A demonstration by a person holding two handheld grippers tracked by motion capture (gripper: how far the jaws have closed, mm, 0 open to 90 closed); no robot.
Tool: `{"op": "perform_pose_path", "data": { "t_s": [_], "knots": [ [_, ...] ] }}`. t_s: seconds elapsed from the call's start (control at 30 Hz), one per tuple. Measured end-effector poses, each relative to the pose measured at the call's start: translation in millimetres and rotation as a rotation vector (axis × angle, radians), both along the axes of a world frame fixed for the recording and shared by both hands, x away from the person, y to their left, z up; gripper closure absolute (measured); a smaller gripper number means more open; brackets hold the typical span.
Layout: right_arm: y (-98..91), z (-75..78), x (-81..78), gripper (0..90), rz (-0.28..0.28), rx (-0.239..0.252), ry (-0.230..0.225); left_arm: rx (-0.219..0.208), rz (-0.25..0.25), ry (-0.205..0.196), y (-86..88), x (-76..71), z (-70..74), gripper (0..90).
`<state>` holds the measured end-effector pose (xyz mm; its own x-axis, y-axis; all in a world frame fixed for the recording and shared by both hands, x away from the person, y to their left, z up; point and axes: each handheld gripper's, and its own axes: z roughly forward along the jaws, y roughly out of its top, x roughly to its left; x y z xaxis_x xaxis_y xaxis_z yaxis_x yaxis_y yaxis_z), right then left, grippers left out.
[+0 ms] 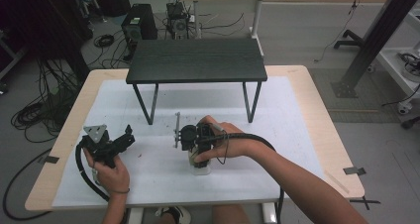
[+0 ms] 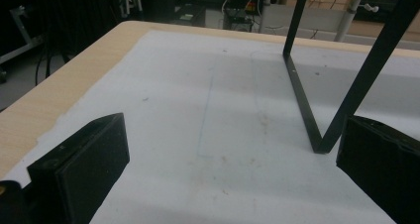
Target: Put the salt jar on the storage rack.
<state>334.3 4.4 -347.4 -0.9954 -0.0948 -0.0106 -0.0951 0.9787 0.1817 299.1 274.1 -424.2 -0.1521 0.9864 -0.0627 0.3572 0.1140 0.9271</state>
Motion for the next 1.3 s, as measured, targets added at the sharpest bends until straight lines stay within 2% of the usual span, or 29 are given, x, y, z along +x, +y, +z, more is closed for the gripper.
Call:
{"op": "perform_pose_path", "data": {
  "t_s": [1.07,1.2,1.3],
  "knots": [
    [0.7,1.2,-2.1,29.9,-0.013,-0.017,-0.011,-0.002,-0.001,-0.002,0.0,0.3,0.0,0.2],
    [-0.2,3.3,-2.0,29.9,-0.019,-0.024,-0.027,-0.001,-0.001,-0.003,0.0,0.4,0.0,0.2],
    [-2.4,10.6,-0.6,29.9,-0.025,-0.016,-0.009,0.000,-0.003,-0.003,-0.1,0.5,0.1,0.2]
  ]
}}
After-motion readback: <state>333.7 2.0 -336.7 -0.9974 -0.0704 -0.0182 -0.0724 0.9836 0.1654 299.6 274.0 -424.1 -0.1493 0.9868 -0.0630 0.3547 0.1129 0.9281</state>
